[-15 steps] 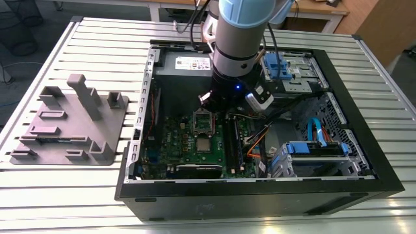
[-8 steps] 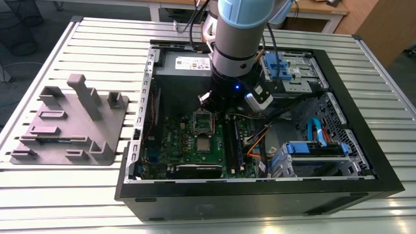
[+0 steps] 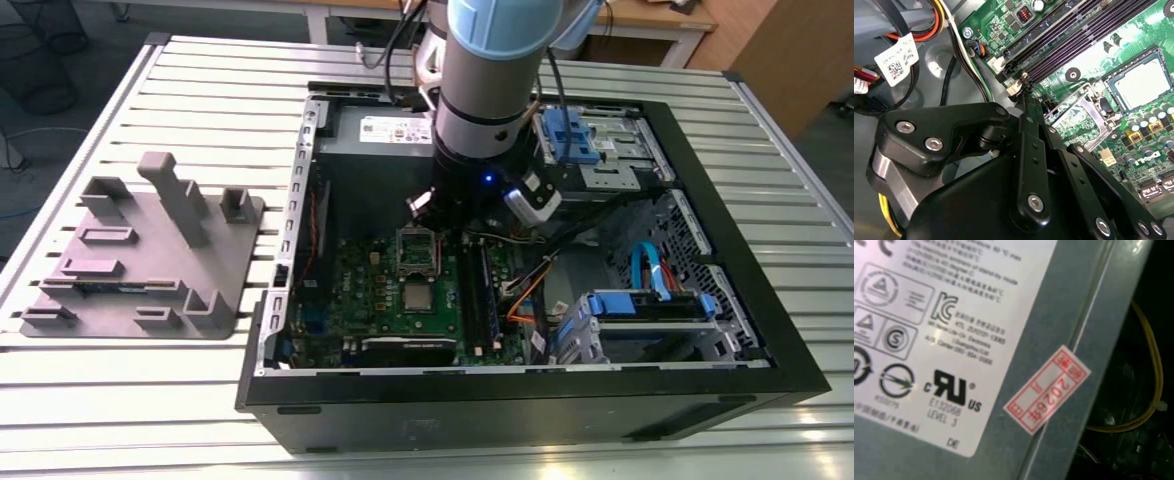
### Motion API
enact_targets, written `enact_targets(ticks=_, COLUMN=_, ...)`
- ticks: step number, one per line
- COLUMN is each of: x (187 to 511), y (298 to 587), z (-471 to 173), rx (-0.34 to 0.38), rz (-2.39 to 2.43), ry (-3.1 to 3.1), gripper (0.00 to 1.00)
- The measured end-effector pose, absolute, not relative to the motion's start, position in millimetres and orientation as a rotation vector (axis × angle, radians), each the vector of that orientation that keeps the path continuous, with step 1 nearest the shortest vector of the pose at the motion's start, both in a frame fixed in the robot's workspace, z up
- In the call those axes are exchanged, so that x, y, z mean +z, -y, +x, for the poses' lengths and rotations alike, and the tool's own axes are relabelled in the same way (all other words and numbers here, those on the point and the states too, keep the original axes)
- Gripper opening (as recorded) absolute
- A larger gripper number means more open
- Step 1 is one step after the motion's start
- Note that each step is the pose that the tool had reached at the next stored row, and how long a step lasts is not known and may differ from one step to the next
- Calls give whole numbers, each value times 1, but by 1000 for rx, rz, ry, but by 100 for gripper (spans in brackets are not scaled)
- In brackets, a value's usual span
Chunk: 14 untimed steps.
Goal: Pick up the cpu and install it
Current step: 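Close the cpu cover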
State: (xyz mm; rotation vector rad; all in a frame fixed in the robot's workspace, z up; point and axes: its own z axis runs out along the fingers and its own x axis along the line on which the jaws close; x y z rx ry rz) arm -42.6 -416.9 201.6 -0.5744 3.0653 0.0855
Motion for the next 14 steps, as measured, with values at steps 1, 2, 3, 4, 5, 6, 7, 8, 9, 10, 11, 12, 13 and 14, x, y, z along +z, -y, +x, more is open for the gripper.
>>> enact_targets(ticks=1, x=202, y=417, z=-43, rx=85, rz=-578, ry=-3065, gripper=11)
enact_targets(ticks=2, x=202, y=417, z=-43, rx=86, rz=-581, ry=-3064, gripper=11)
enact_targets(ticks=3, x=201, y=417, z=-43, rx=86, rz=-583, ry=-3064, gripper=11)
enact_targets(ticks=4, x=201, y=417, z=-44, rx=86, rz=-584, ry=-3063, gripper=11)
enact_targets(ticks=5, x=201, y=417, z=-44, rx=86, rz=-586, ry=-3061, gripper=11)
enact_targets(ticks=6, x=202, y=417, z=-45, rx=85, rz=-588, ry=-3060, gripper=11)
enact_targets(ticks=7, x=202, y=417, z=-45, rx=85, rz=-589, ry=-3058, gripper=11)
enact_targets(ticks=8, x=202, y=417, z=-46, rx=84, rz=-591, ry=-3056, gripper=11)
enact_targets(ticks=9, x=203, y=417, z=-46, rx=83, rz=-592, ry=-3054, gripper=11)
enact_targets(ticks=10, x=203, y=417, z=-47, rx=82, rz=-594, ry=-3052, gripper=11)
enact_targets(ticks=11, x=204, y=417, z=-47, rx=82, rz=-596, ry=-3050, gripper=11)
enact_targets(ticks=12, x=205, y=417, z=-47, rx=82, rz=-598, ry=-3048, gripper=11)
enact_targets(ticks=13, x=206, y=417, z=-47, rx=81, rz=-599, ry=-3047, gripper=11)
enact_targets(ticks=14, x=207, y=417, z=-47, rx=81, rz=-601, ry=-3045, gripper=11)
